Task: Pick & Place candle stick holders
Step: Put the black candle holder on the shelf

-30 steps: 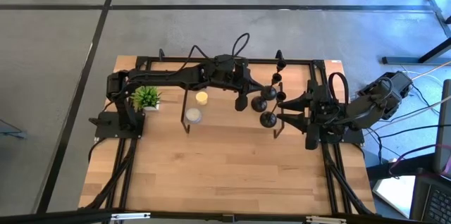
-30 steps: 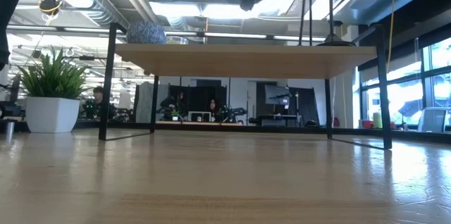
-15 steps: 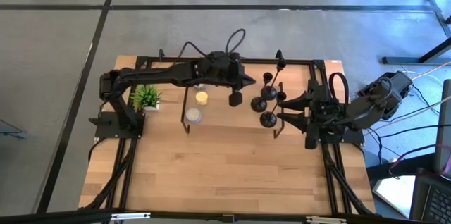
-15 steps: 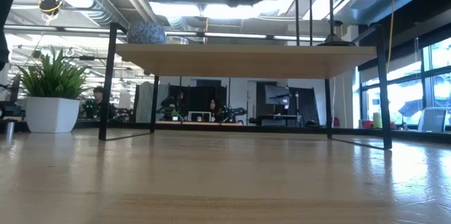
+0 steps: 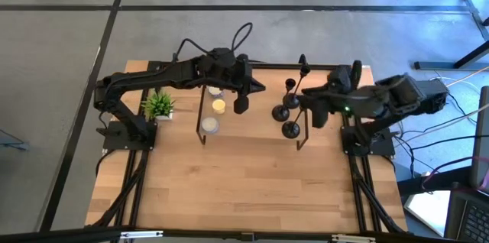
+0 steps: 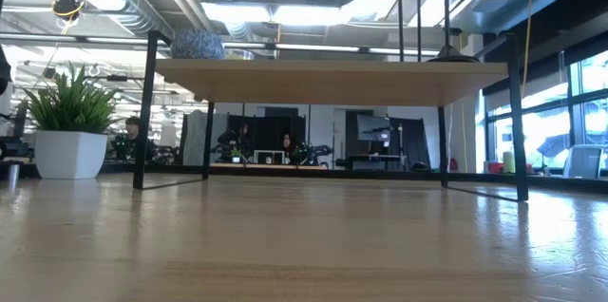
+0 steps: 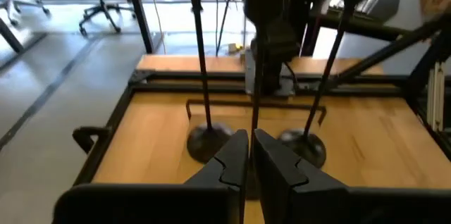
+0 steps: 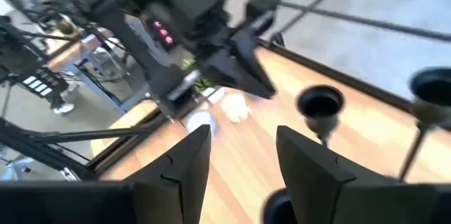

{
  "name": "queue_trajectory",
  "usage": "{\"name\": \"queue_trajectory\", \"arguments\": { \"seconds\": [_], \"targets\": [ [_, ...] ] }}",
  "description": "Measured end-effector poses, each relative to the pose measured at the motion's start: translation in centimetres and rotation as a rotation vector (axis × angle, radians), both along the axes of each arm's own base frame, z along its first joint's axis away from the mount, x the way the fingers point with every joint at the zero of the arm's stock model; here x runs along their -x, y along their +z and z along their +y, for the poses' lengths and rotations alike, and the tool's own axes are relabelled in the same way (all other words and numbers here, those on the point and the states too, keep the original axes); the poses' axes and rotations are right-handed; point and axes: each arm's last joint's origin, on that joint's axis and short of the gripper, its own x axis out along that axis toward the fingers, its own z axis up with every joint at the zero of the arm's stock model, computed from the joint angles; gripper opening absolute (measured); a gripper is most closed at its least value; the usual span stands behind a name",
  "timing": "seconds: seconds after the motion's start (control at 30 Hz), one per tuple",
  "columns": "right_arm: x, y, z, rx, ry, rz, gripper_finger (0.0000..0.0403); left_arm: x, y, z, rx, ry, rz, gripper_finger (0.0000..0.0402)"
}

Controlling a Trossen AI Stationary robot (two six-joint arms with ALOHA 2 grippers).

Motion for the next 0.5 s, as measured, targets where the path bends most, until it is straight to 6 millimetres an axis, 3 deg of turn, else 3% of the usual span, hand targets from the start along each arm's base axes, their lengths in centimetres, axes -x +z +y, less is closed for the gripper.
{"name": "queue_trajectory", "arguments": {
  "seconds": [0.3, 0.5],
  "targets": [
    [-0.8, -0.1, -2.3, -0.097, -0.127, -0.026, 0.0167, 0.0, -1.2, -0.9, 0.023, -0.028, 0.066, 0.0018],
    [-1.0, 0.7, -3.4, -0.178, -0.124, -0.046, 0.0167, -0.2, -1.6, -1.7, 0.030, -0.049, 0.076, 0.0017]
  ]
}}
